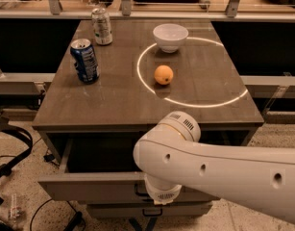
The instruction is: Open top drawer
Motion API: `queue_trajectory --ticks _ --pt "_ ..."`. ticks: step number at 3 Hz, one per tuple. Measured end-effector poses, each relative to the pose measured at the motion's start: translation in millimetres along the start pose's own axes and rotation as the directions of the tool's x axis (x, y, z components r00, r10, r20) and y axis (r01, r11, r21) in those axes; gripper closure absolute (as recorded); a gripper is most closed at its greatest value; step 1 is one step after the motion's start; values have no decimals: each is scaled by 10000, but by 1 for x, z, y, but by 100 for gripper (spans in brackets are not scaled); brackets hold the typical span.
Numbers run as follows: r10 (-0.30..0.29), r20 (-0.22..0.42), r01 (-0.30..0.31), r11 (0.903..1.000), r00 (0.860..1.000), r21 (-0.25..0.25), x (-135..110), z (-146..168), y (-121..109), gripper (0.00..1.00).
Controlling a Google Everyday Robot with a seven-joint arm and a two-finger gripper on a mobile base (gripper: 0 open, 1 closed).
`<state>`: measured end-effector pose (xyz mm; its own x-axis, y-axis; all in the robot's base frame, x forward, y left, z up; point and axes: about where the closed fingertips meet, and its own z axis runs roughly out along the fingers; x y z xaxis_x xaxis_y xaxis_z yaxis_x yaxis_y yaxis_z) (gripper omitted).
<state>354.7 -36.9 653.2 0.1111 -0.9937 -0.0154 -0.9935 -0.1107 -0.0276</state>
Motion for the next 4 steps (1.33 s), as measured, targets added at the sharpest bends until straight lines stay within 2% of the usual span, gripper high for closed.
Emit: queue_trajectory --ticks 1,3,4 --pt "55 8 -55 10000 10000 24 0 -7 20 100" --pt "98 -8 -98 9999 10000 49 2 -6 24 100" --pt "223 -80 -221 9995 9997 203 12 -21 21 100"
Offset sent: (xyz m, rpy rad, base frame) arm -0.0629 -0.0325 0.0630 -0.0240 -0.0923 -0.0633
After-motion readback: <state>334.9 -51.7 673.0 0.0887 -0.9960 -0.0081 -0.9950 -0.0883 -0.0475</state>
